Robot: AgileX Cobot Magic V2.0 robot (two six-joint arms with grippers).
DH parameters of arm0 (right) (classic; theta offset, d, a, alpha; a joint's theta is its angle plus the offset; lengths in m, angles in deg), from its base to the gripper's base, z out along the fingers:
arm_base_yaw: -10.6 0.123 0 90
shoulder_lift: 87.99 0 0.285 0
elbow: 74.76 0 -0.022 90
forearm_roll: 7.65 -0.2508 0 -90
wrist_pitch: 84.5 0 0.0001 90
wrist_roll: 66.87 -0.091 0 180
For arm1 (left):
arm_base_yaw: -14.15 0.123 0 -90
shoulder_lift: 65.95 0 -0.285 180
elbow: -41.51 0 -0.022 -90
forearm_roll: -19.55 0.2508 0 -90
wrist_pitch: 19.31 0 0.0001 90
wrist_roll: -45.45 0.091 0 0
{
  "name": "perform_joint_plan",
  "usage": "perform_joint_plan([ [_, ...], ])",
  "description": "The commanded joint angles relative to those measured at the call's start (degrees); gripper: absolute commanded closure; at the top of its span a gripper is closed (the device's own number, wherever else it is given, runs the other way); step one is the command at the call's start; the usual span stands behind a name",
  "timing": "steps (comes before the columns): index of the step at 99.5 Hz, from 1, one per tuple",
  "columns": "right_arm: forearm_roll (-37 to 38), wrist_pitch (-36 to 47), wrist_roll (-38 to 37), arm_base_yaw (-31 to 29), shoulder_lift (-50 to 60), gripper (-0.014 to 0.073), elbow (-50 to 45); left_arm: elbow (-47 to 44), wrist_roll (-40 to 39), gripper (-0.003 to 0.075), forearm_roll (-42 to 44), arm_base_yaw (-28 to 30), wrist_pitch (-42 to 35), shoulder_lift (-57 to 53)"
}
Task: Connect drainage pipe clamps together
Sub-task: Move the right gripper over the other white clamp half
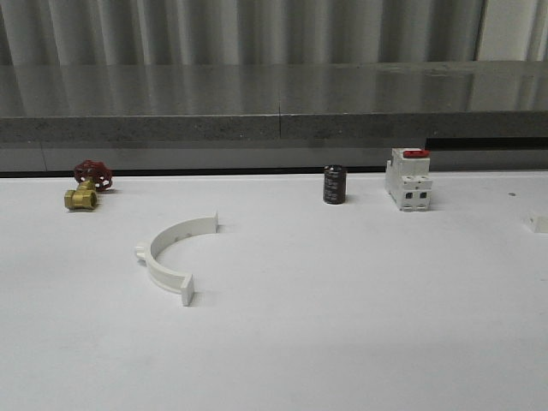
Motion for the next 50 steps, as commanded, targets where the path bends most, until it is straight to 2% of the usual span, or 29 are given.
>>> perform_joint_plan([
  [1, 0.0, 5.9, 0.1, -0.3, 0.9, 0.0661, 1.2, 1.5, -0.4, 0.0688, 0.4, 0.1, -3.6, 0.2],
  [6, 0.0, 7.8, 0.2, -0.3, 0.9, 0.0661, 1.2, 1.5, -0.4, 0.0741, 0.4, 0.1, -3.6, 0.2],
  [12, 0.0, 11.6, 0.8, -0.3, 0.9, 0.0661, 1.2, 1.5, -0.4, 0.0741, 1.2, 0.1, -3.4, 0.2],
  [24, 0.0, 11.3, 0.8, -0.4, 0.7, 0.0661, 2.4, 1.5, -0.4, 0.0741, 1.3, 0.1, -3.4, 0.2],
  [38, 0.0, 1.8, 0.8, -0.4, -0.2, 0.0661, 8.4, 1.5, -0.4, 0.0741, 1.3, 0.1, -3.3, 0.2],
  [50, 0.0, -6.5, 0.8, -0.4, -5.3, 0.0661, 15.8, 1.5, -0.4, 0.0741, 1.3, 0.1, -3.3, 0.2],
])
